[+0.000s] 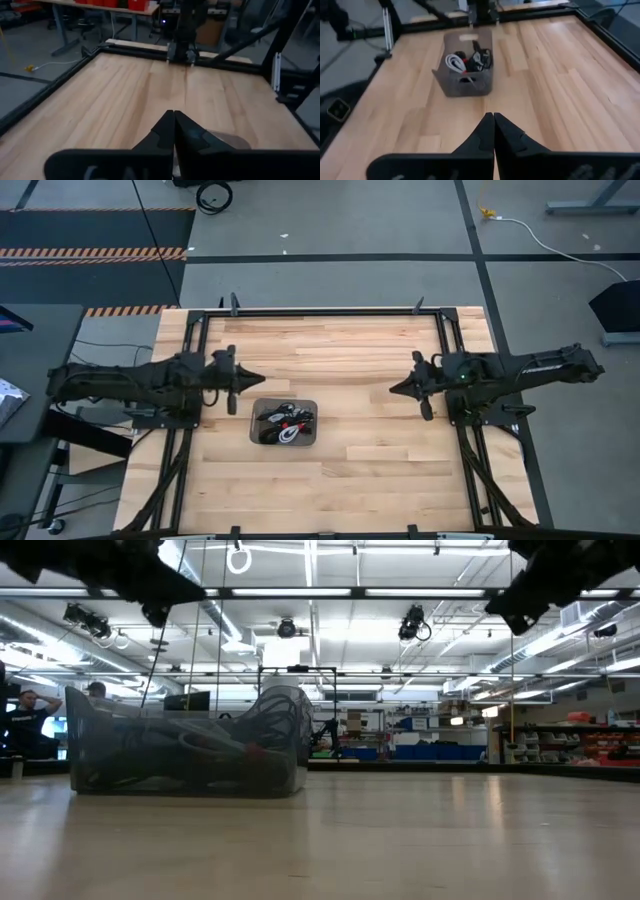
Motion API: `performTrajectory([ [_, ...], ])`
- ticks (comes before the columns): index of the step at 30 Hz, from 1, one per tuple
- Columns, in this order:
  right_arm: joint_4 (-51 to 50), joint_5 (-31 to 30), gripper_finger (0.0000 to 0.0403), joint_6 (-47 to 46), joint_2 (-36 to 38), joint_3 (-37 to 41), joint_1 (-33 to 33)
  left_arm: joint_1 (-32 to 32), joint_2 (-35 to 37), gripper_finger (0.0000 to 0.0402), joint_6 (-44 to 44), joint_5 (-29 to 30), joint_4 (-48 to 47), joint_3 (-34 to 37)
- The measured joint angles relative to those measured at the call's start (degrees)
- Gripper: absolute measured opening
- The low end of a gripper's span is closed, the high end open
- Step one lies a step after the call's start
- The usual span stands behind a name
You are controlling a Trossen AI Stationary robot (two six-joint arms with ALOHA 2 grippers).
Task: Pick and place USB-C Cables
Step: Move the black bin to the center of the table
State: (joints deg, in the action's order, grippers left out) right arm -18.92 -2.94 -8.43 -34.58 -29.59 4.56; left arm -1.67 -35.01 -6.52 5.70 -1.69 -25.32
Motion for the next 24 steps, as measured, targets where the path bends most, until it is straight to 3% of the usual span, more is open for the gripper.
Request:
performTrajectory([
  [10,12.37,1.33,0.0002,0.21,6.95,9.09,-0.13,0.02,9.27,0.0006,-1.39,-3.81,5.82,8.29],
  [24,31.35,1.05,0.0003,1.12,8.81,23.52,-0.19,0.23,12.69,0.0008,-4.28,-4.96,15.22,17.25],
])
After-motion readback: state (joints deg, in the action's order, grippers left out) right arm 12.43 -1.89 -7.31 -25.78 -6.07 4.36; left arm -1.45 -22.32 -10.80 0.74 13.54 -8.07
